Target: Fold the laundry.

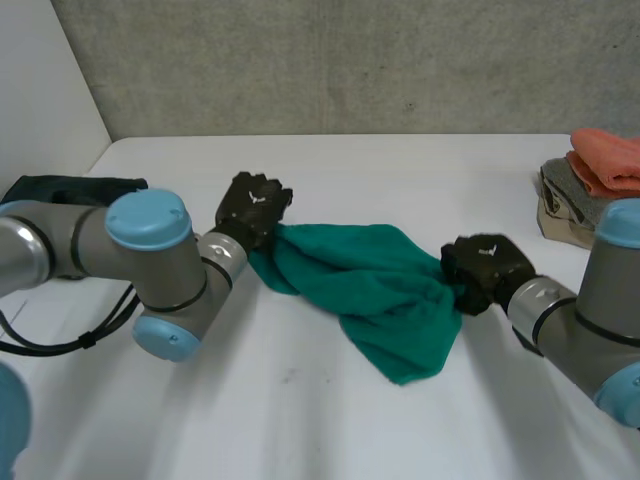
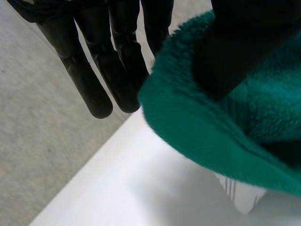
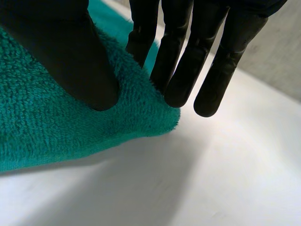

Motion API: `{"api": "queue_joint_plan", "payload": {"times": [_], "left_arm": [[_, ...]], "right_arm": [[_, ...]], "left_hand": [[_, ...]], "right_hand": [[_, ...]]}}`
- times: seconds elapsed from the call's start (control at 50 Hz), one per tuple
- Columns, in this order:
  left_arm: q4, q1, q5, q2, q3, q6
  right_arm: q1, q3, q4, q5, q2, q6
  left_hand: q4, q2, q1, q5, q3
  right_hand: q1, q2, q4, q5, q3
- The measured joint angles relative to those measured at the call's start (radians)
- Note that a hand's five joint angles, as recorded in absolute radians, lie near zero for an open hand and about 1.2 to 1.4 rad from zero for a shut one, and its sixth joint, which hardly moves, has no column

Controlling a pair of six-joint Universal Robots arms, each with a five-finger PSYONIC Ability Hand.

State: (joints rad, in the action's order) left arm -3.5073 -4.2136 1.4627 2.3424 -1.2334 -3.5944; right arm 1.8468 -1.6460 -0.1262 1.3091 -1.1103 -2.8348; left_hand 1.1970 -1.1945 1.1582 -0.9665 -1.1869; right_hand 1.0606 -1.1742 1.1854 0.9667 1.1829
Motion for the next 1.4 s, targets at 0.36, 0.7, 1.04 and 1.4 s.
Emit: {"api": "queue_joint_plan", "payload": {"times": [0.36, 0.7, 1.04, 1.4], "left_arm": [[0.031, 0.017, 0.047, -0.675, -0.231, 0.205], [0.173, 0.020, 0.050, -0.696, -0.276, 0.272], [0.248, -0.097, 0.127, -0.681, -0.530, 0.161], [0.255, -0.101, 0.087, -0.720, -0.479, 0.076]], "right_arm": [[-0.073, 0.161, 0.058, -0.025, -0.397, 0.052], [-0.006, 0.364, 0.018, -0.014, -0.213, 0.047], [0.306, 0.151, -0.024, -0.195, -0.042, 0.097], [0.146, 0.126, 0.162, -0.076, -0.162, 0.074]], "left_hand": [[0.000, -0.003, 0.000, 0.000, -0.004], [0.004, -0.004, 0.000, 0.000, -0.005], [-0.494, 0.487, -0.454, 0.442, 0.475], [-0.909, 0.906, -0.856, 0.872, 0.893]], "right_hand": [[0.000, 0.000, 0.001, 0.000, 0.000], [0.000, 0.000, 0.005, 0.000, 0.000], [-0.370, 0.416, -0.391, -0.350, -0.394], [-0.849, 0.951, -0.946, -0.896, -0.971]]}}
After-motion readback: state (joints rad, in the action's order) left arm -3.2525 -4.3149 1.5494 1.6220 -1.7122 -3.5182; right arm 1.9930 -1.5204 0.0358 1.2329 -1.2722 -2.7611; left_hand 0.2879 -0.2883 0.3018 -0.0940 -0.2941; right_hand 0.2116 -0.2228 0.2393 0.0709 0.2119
